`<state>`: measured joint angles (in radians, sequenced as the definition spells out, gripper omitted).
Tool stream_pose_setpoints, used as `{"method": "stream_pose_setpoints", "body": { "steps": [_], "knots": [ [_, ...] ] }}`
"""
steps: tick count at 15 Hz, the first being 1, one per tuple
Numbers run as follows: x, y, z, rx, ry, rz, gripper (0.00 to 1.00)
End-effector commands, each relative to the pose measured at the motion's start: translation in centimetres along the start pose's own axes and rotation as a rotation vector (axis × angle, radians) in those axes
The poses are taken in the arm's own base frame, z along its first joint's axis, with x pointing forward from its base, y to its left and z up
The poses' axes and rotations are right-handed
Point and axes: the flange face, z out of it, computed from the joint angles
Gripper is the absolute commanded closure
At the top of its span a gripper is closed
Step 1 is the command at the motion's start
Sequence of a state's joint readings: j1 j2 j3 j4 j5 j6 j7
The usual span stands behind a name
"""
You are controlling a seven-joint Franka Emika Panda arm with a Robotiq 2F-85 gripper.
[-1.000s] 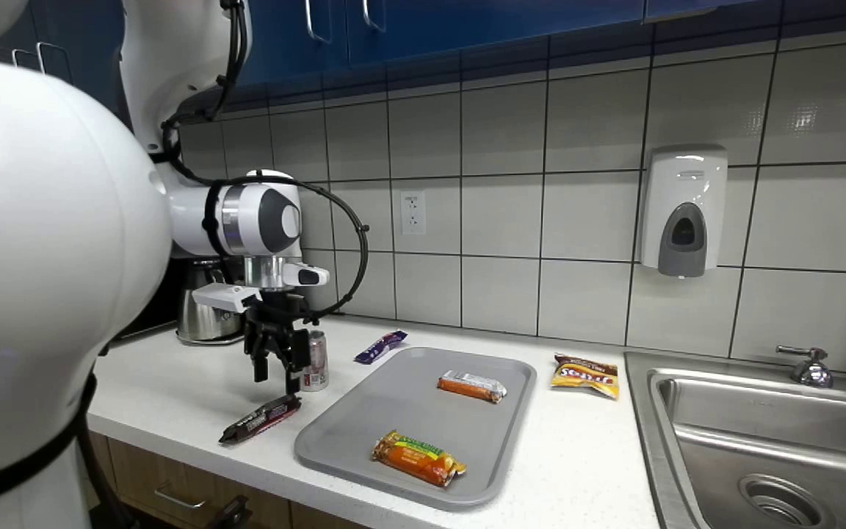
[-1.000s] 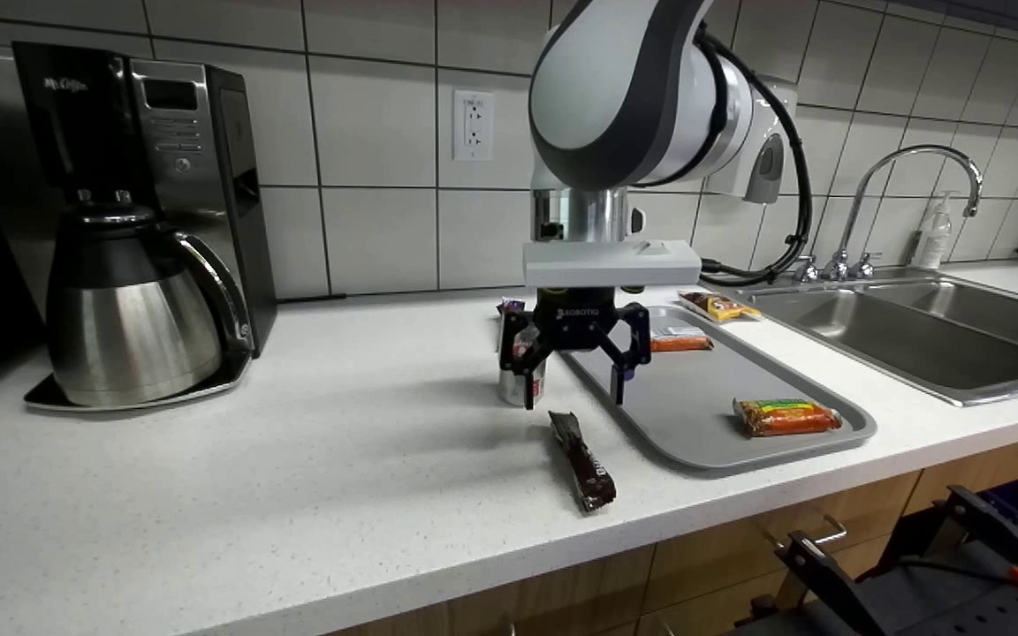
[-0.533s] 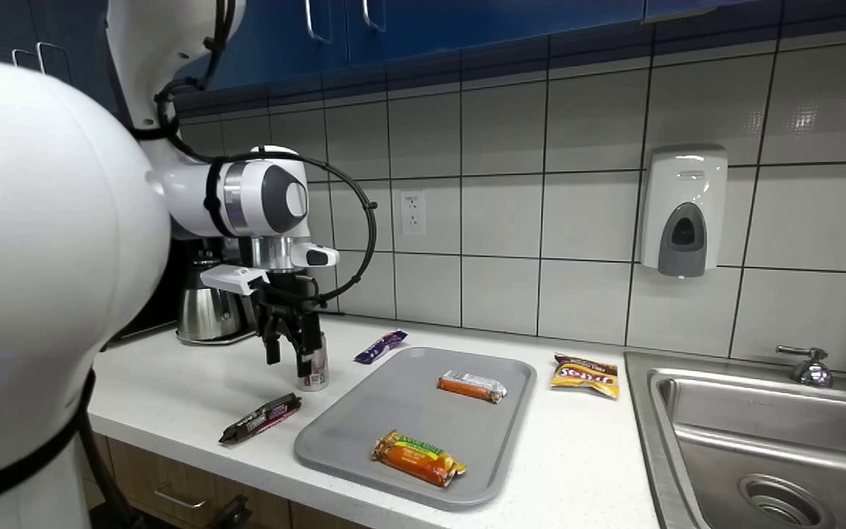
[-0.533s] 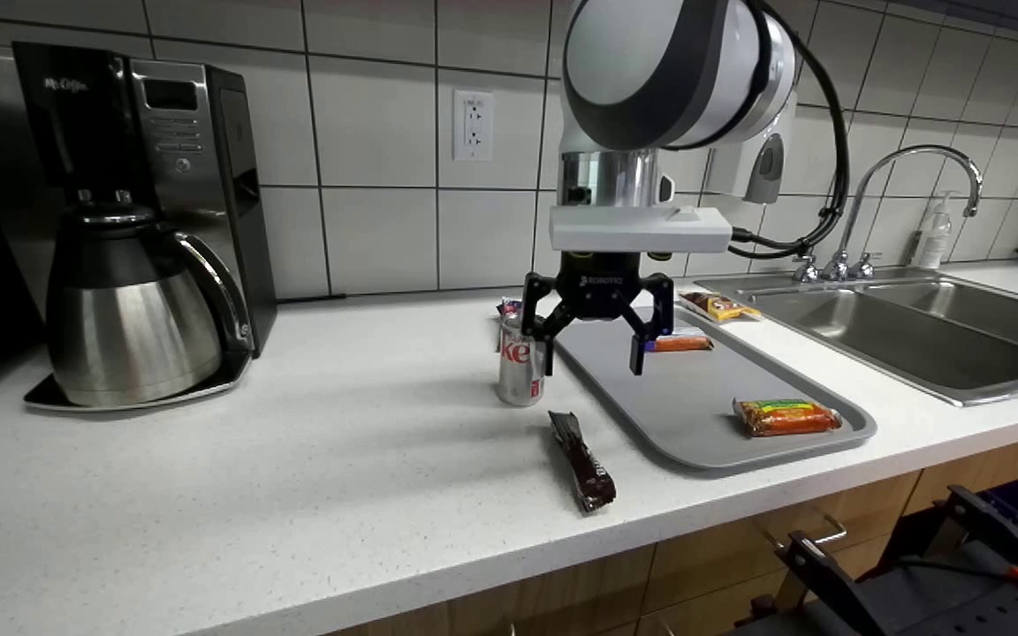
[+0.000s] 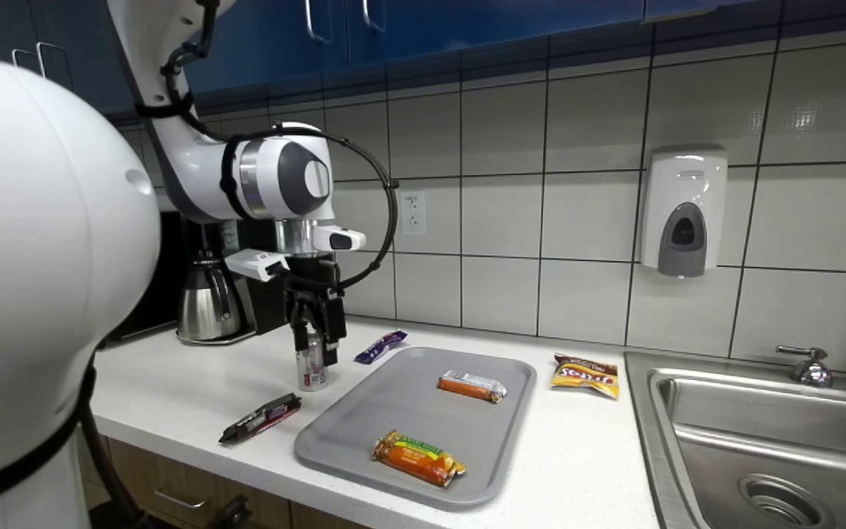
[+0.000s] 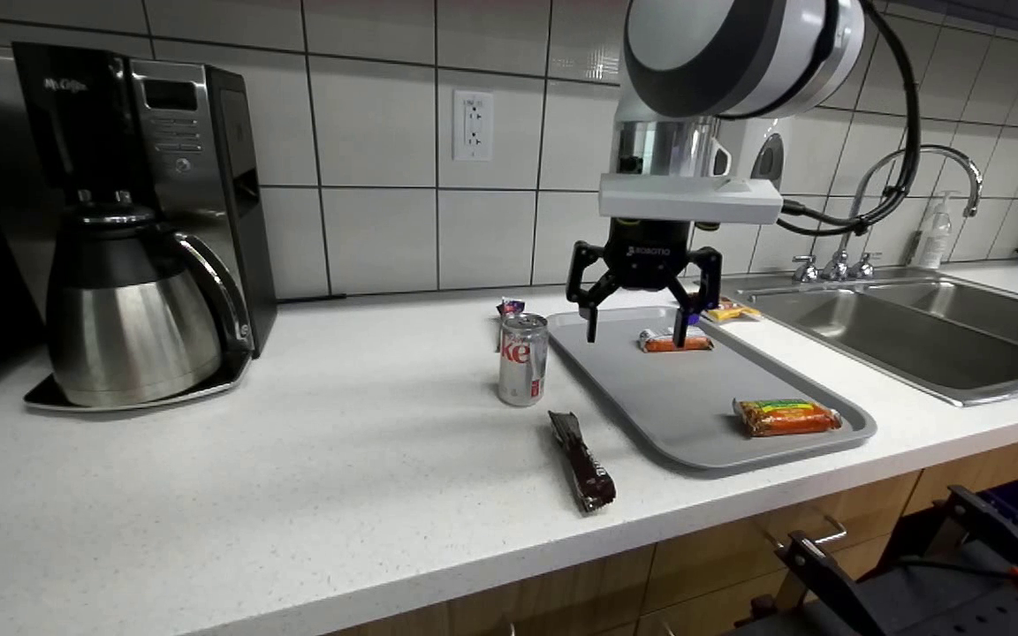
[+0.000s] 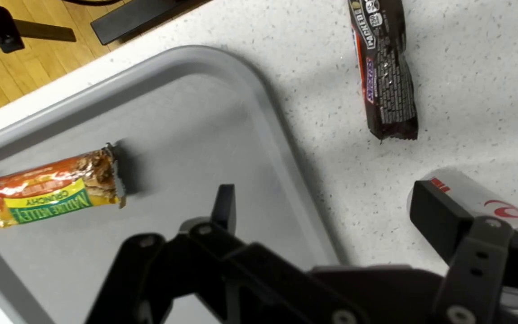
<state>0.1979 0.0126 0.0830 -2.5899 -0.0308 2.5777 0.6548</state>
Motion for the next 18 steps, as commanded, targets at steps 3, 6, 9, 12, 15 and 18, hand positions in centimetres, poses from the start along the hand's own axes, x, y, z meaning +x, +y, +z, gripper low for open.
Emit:
{"method": "stream_pose_setpoints", "body": {
  "steps": [3,6,9,12,15,18],
  "knots": [
    [0.8,3.9,-1.4,-0.041,0.024,0.117,0.0],
    [1.9,5.3,-1.3,-0.064,0.036,0.179,0.0],
    [3.0,6.5,-1.1,-0.076,0.033,0.259,0.0],
    [4.0,7.4,-1.0,-0.082,0.031,0.341,0.0],
    [5.1,8.1,-1.0,-0.091,0.053,0.425,0.0],
    [5.9,8.5,-0.6,-0.104,0.061,0.481,0.0]
  ]
}}
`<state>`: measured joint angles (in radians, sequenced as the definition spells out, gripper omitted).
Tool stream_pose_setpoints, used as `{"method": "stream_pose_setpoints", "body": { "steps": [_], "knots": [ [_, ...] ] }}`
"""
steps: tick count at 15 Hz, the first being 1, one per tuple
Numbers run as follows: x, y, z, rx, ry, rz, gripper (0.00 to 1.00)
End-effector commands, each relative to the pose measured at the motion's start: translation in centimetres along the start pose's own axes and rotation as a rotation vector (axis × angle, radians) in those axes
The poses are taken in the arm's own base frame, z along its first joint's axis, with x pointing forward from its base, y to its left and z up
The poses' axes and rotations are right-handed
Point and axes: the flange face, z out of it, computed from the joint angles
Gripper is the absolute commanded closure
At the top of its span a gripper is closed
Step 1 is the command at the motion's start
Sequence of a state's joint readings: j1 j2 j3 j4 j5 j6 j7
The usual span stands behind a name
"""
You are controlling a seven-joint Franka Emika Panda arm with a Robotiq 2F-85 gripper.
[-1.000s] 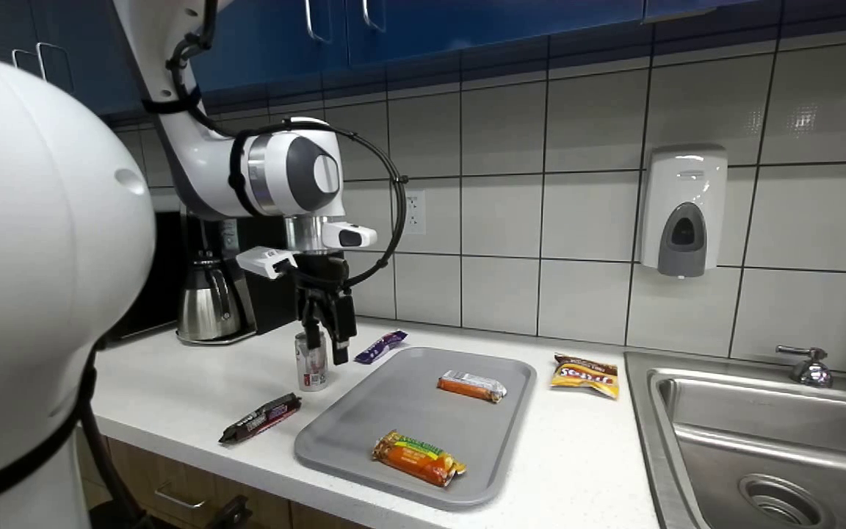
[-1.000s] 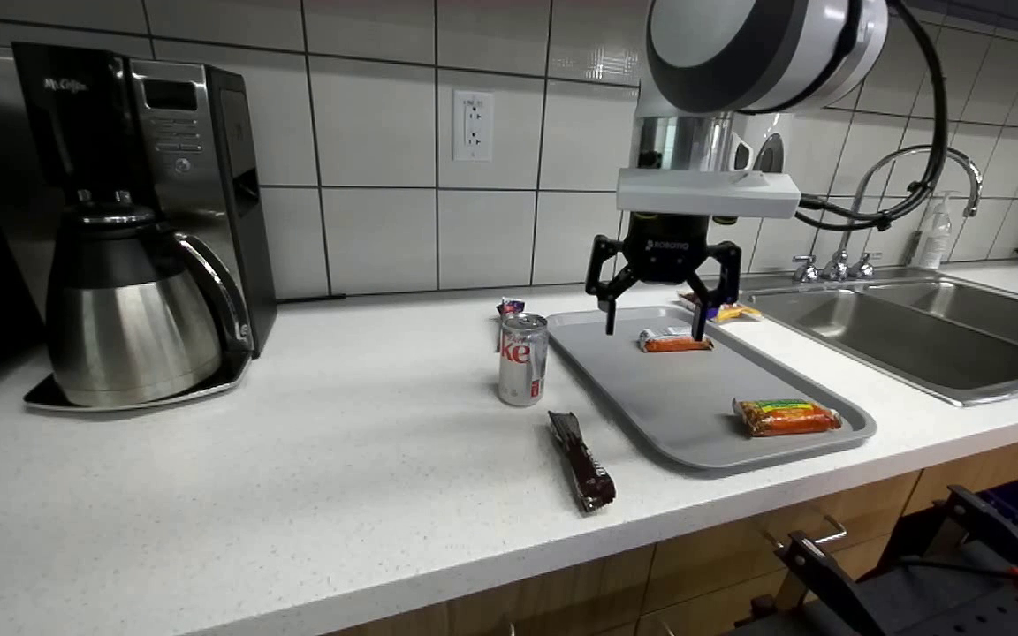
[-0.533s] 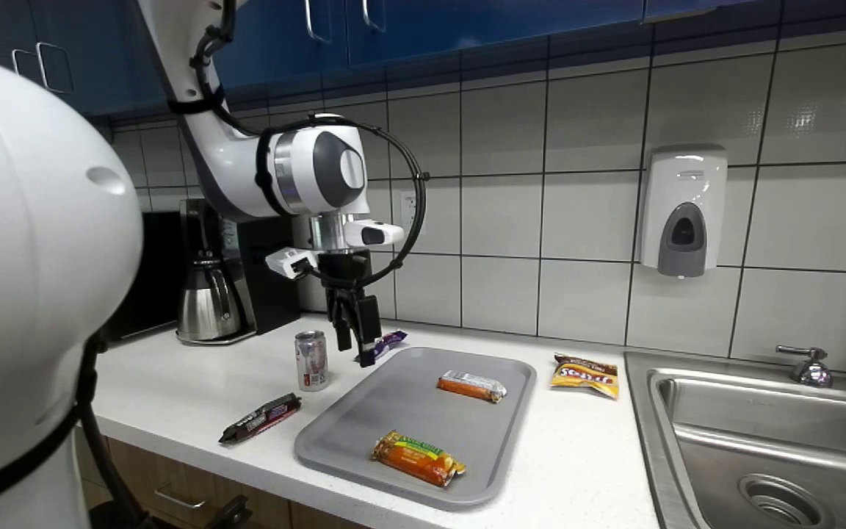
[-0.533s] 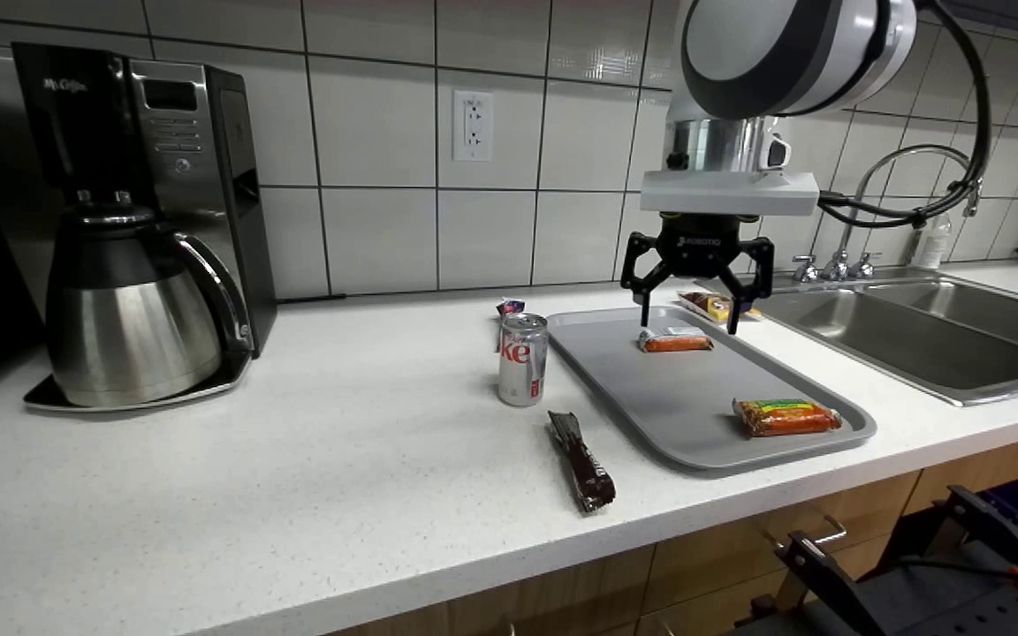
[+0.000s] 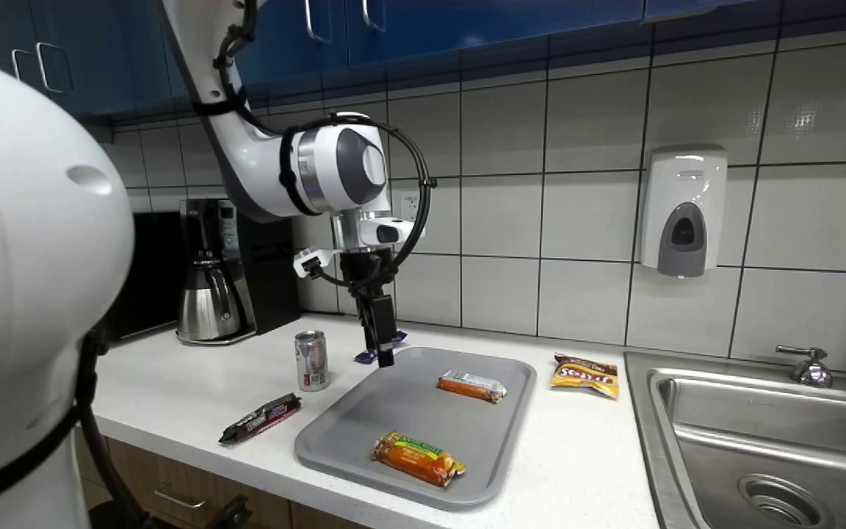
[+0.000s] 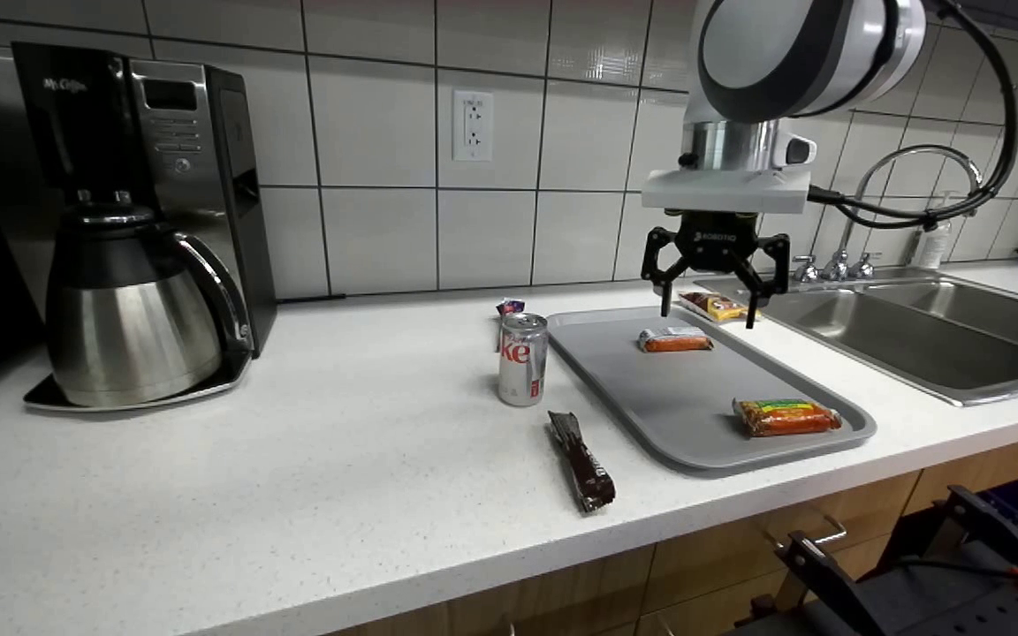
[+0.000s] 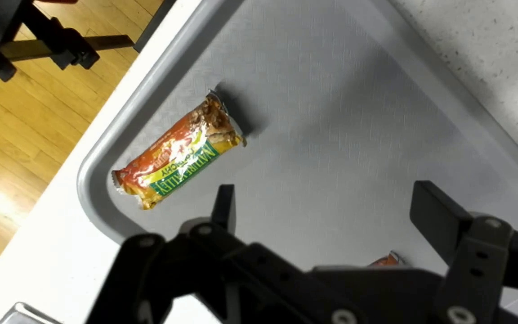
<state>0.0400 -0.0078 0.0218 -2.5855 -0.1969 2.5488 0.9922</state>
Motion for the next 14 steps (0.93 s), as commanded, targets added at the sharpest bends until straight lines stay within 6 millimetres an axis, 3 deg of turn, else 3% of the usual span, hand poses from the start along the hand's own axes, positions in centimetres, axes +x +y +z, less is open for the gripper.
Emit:
{"method": "stream_pose_setpoints", "body": {
  "steps": [1,6,14],
  "knots": [
    [1.5,-0.2,0.2,-0.034,0.015,0.086,0.0],
    [2.0,0.1,1.2,-0.059,0.022,0.231,0.0],
    [0.6,1.2,2.0,-0.107,0.034,0.424,0.0]
  ]
}}
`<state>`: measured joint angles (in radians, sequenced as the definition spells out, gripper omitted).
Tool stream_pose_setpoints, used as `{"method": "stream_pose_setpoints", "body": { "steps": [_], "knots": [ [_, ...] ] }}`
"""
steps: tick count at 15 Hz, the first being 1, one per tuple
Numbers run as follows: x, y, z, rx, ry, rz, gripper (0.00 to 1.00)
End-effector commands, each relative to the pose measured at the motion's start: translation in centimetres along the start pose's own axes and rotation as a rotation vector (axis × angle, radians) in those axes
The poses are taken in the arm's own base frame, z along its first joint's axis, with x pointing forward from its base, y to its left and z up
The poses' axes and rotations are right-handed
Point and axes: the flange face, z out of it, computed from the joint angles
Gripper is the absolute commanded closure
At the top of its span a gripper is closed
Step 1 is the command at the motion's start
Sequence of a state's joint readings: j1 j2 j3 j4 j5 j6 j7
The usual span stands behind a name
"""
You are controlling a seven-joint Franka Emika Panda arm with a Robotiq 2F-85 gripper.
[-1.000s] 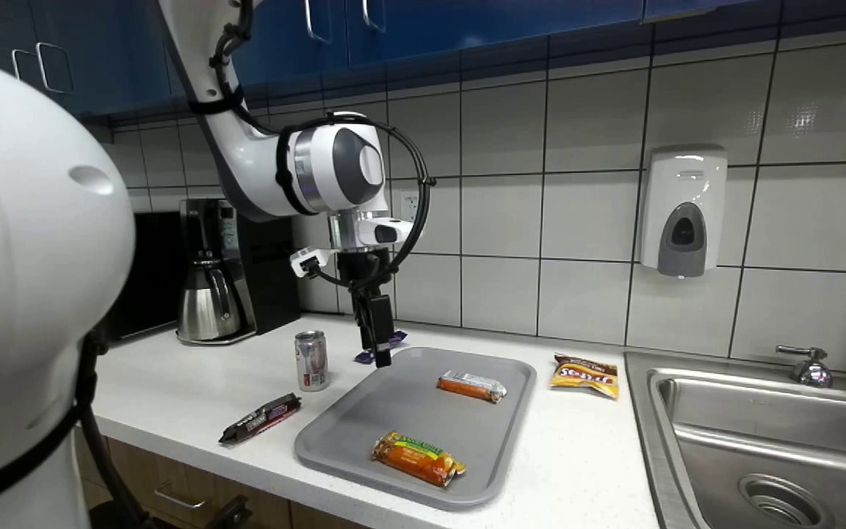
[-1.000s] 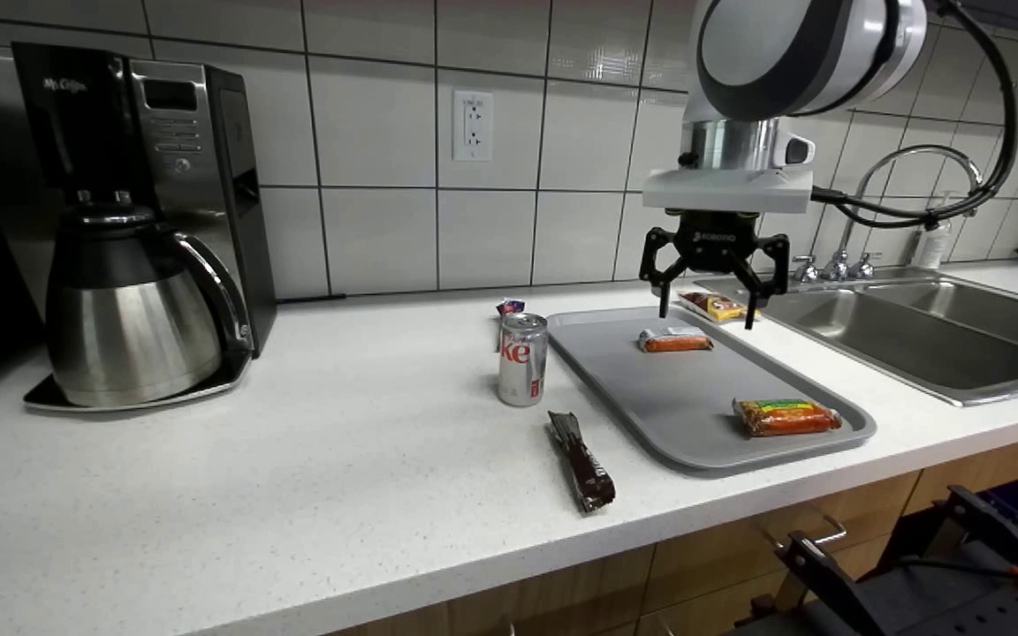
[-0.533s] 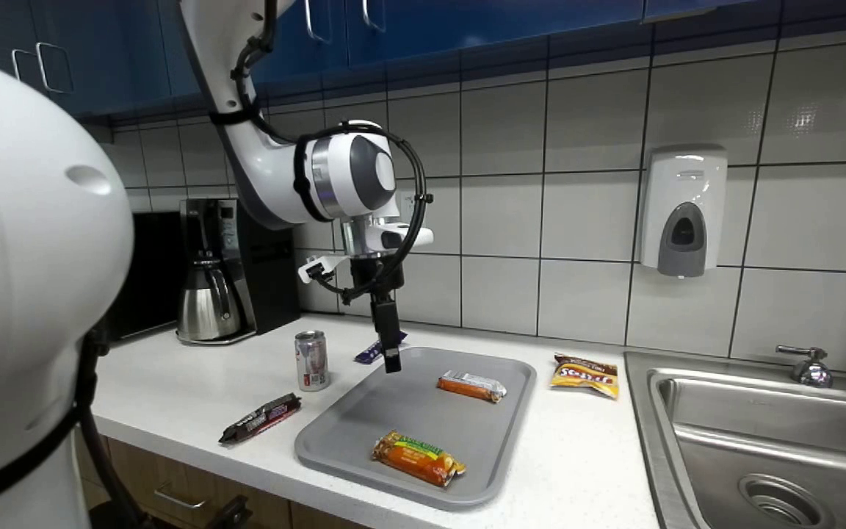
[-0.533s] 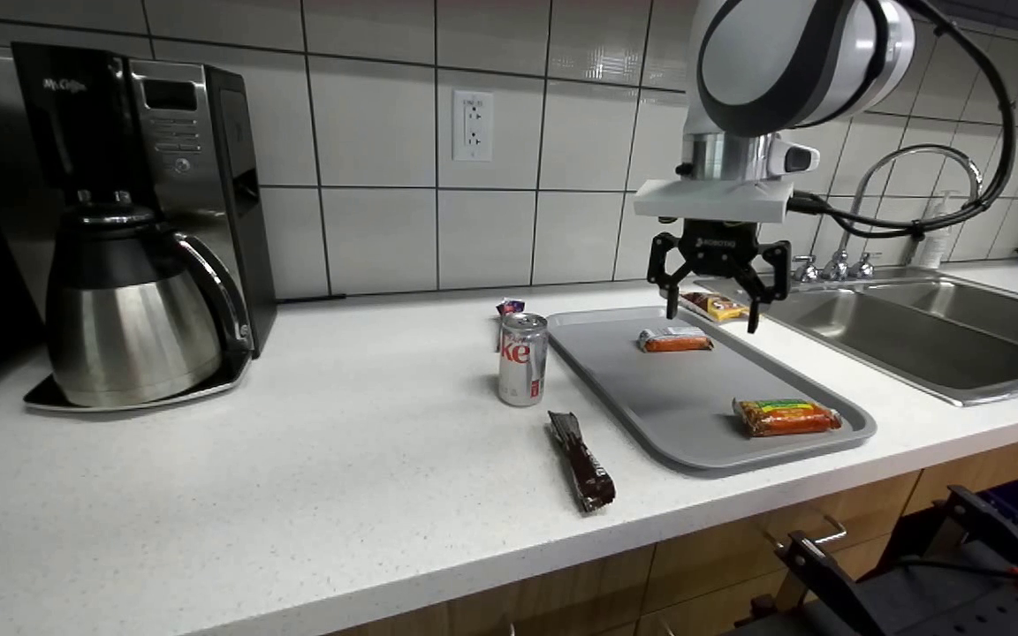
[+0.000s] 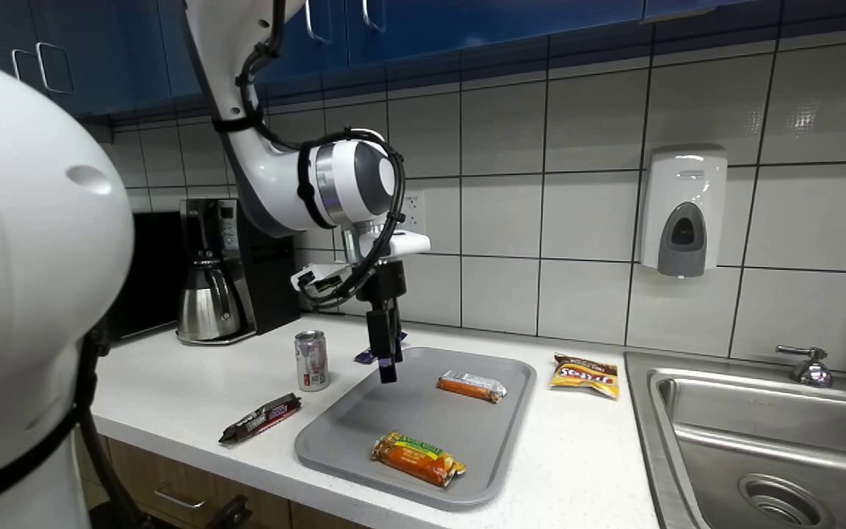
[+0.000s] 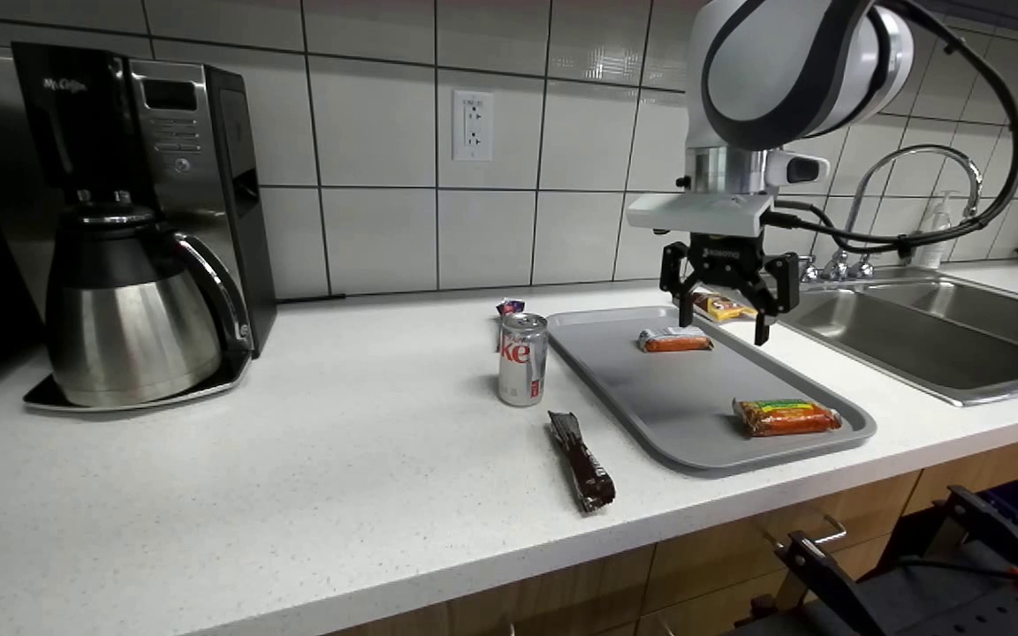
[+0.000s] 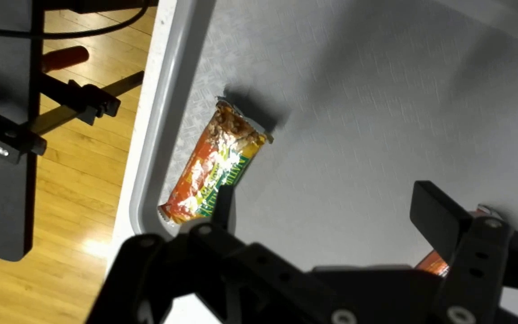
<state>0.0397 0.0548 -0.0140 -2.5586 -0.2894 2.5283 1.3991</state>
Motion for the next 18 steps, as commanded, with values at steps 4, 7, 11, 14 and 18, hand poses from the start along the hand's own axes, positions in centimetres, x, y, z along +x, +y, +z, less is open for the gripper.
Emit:
{"method": "stream_pose_setpoints", "body": {
  "steps": [4,7,11,14,18],
  "knots": [
    [-0.6,1.9,0.9,-0.061,0.016,0.153,0.0],
    [-0.4,2.9,1.5,-0.076,0.015,0.216,0.0],
    [0.3,4.1,2.5,-0.101,0.014,0.286,0.0],
    [0.8,4.8,3.2,-0.118,0.012,0.317,0.0],
    [1.6,5.7,4.0,-0.135,0.008,0.352,0.0]
  ]
}}
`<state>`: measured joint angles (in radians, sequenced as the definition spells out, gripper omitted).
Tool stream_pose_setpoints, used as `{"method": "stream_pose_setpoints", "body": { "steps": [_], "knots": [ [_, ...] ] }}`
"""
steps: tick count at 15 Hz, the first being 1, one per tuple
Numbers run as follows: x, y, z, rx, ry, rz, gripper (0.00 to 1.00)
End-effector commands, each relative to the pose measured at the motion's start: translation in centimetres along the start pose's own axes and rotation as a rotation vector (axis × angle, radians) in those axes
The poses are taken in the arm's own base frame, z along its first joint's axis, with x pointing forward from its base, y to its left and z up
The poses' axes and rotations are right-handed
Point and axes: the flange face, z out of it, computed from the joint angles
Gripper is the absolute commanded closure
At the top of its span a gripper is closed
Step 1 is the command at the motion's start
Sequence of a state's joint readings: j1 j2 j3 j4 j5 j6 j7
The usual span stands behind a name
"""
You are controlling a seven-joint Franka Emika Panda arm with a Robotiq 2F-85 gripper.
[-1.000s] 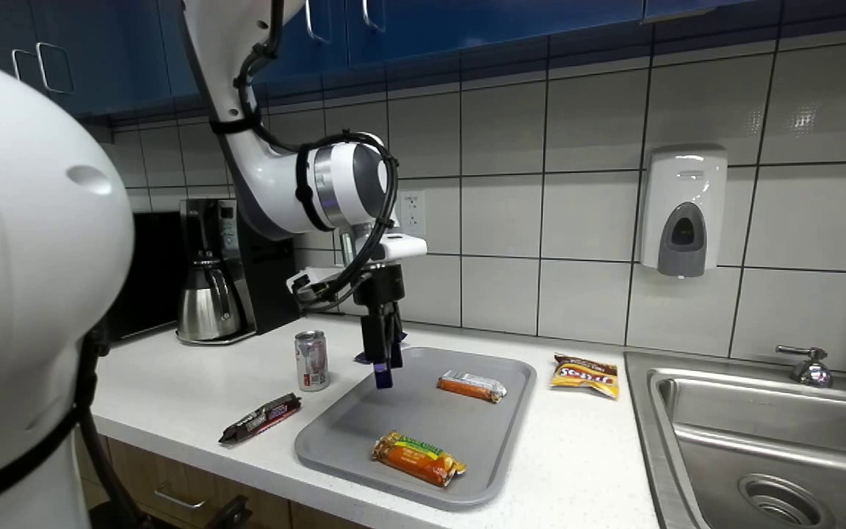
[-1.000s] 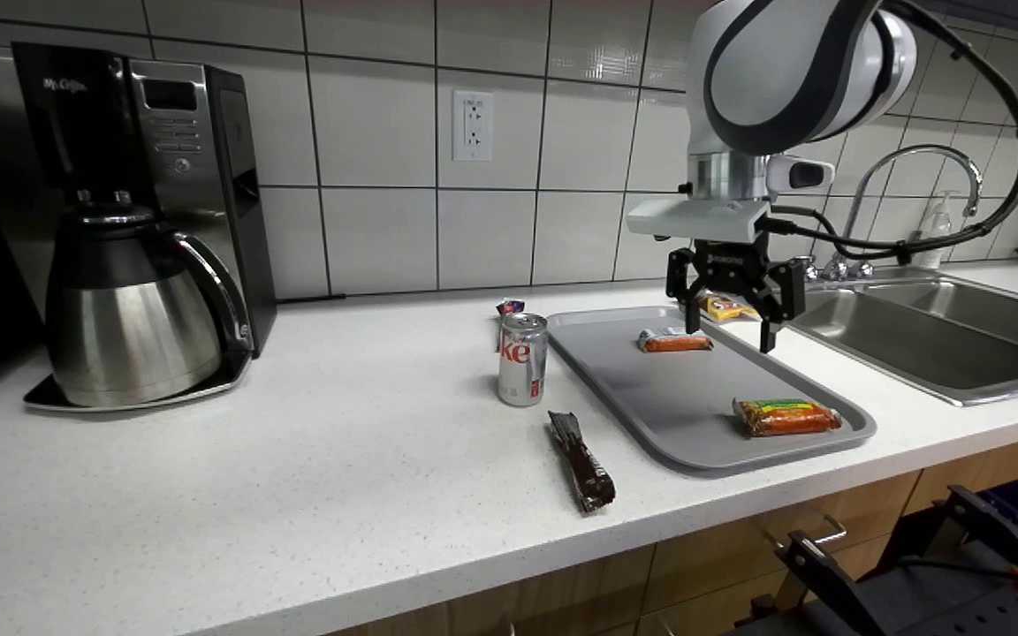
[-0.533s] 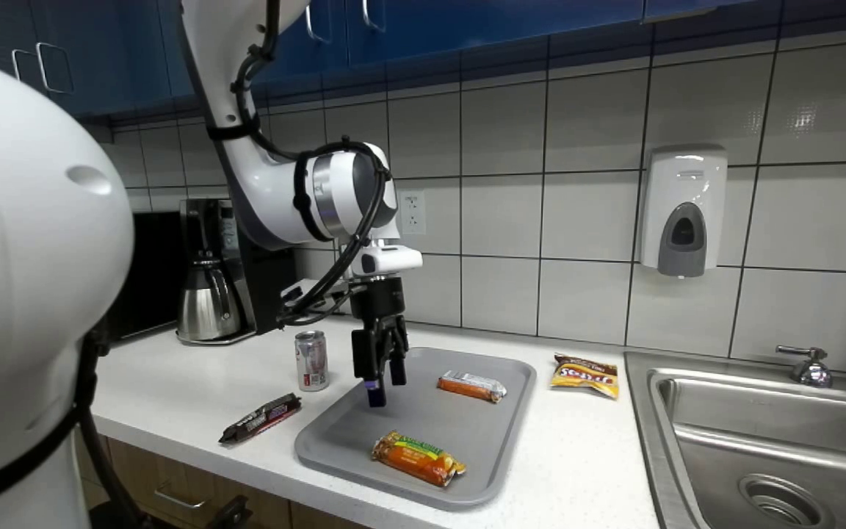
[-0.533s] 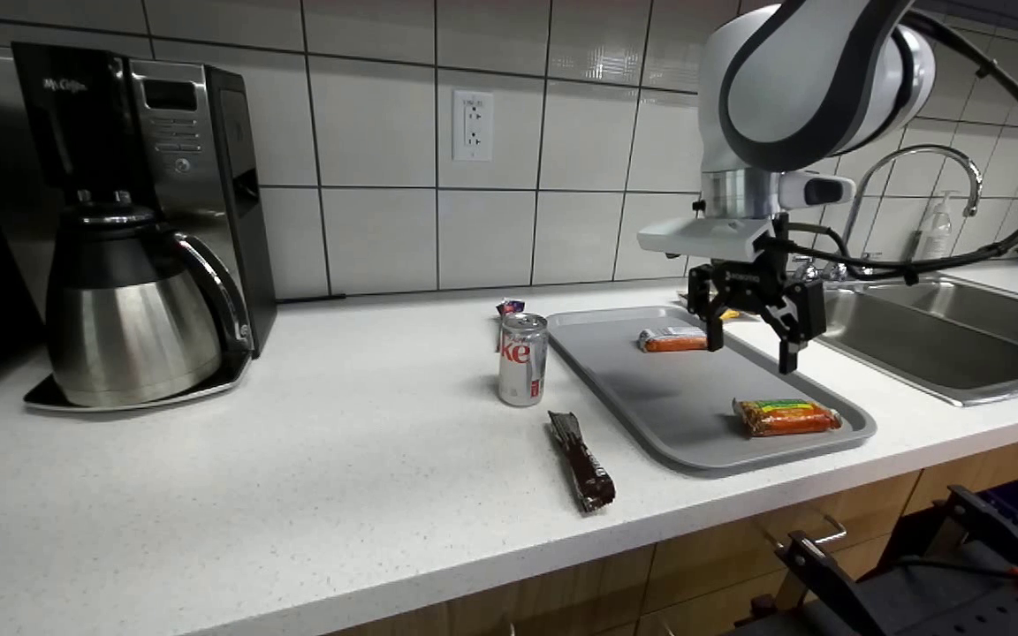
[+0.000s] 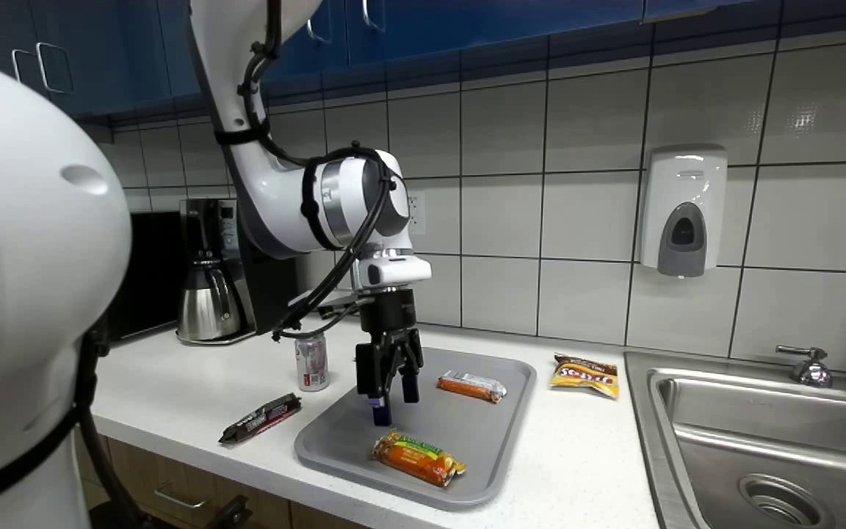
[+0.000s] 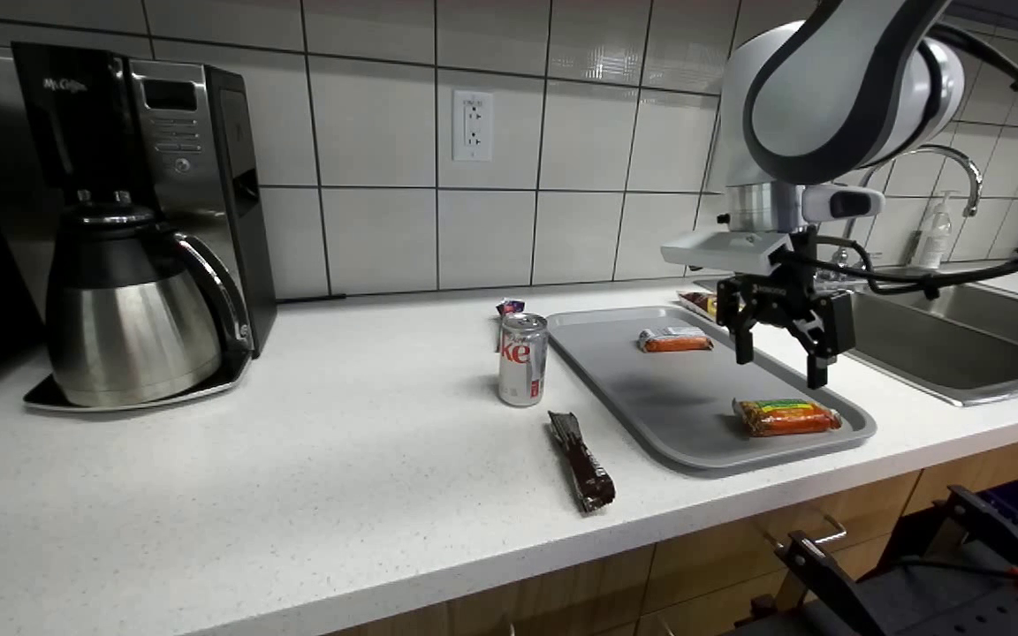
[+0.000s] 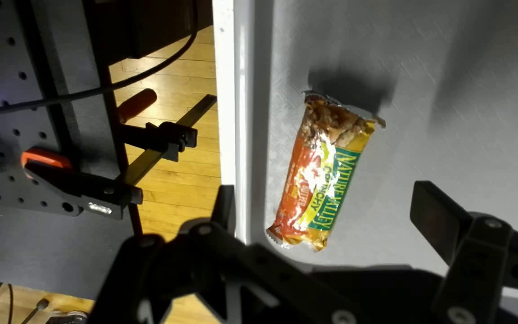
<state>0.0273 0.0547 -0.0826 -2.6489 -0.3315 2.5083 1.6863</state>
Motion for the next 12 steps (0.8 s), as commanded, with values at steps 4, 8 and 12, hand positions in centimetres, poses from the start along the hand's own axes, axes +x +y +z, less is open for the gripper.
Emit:
{"method": "stream_pose_setpoints", "body": {
  "steps": [4,8,12],
  "knots": [
    [1.9,0.6,0.8,-0.009,0.03,0.054,0.0],
    [2.1,0.6,1.4,0.001,0.039,0.064,0.0],
    [1.8,0.6,2.3,0.028,0.045,0.072,0.0]
  ]
}}
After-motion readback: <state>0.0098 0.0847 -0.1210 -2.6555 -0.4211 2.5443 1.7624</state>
